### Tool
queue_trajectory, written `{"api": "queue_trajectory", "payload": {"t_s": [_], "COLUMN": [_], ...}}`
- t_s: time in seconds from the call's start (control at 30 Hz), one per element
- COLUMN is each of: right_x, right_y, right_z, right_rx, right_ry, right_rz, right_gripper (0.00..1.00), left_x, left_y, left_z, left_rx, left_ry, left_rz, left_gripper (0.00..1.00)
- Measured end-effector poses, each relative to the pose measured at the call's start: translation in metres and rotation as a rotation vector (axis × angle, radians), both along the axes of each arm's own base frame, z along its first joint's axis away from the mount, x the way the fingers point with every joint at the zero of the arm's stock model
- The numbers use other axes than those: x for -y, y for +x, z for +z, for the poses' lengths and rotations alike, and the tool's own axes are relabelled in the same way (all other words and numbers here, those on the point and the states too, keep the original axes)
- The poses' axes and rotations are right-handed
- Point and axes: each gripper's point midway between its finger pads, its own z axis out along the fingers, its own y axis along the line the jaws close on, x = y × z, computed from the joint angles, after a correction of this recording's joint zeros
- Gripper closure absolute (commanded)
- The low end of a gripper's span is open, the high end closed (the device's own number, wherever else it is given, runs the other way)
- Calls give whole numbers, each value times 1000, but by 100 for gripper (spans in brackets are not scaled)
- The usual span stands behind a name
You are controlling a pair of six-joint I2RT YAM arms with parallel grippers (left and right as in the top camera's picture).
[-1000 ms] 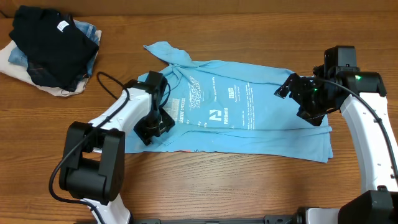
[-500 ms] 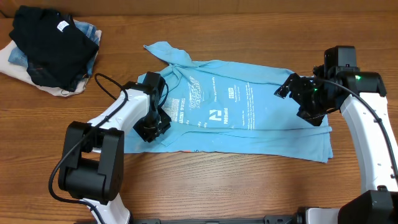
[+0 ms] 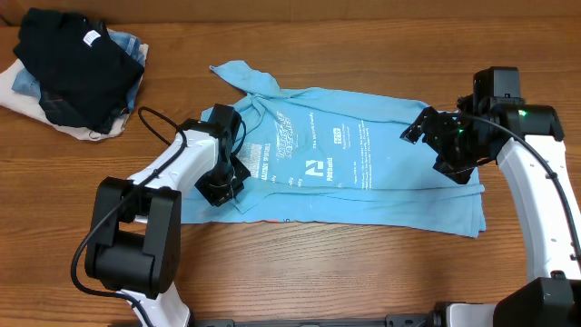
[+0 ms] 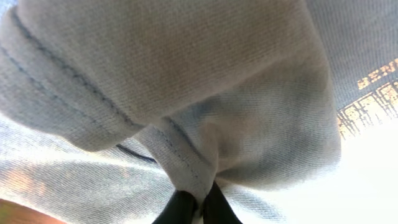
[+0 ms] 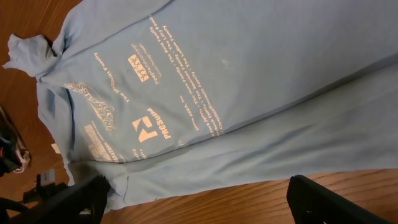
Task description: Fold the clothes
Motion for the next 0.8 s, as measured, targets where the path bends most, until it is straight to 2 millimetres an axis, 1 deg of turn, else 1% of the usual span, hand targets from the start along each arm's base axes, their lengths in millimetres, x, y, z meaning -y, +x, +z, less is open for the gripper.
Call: {"api": "queue_trajectory", "payload": {"t_s": [0.2, 0.27, 0.37, 0.47, 0.67, 0.8], "right_x": [0, 0, 0, 2, 2, 3], "right_y": [0, 0, 0, 0, 0, 0], "right_z": [0, 0, 0, -1, -1, -1], "right_rx": [0, 0, 0, -1, -1, -2], "right_ry": [0, 0, -3, -9, -15, -19], "right_rz": [0, 0, -1, -3, -4, -5], "right_gripper": [4, 4, 4, 4, 4, 4], "left_x": [3, 4, 8, 11, 10, 6], "left_y": [4, 11, 27, 36, 36, 28], "left_z": [3, 5, 7, 8, 8, 8], "left_rx": [10, 34, 96, 131, 131, 98], "left_ry": [-12, -18, -34, -42, -40, -18], "left_rz": [1, 1, -4, -6, -7, -7], "left_gripper": [96, 96, 96, 96, 96, 96]}}
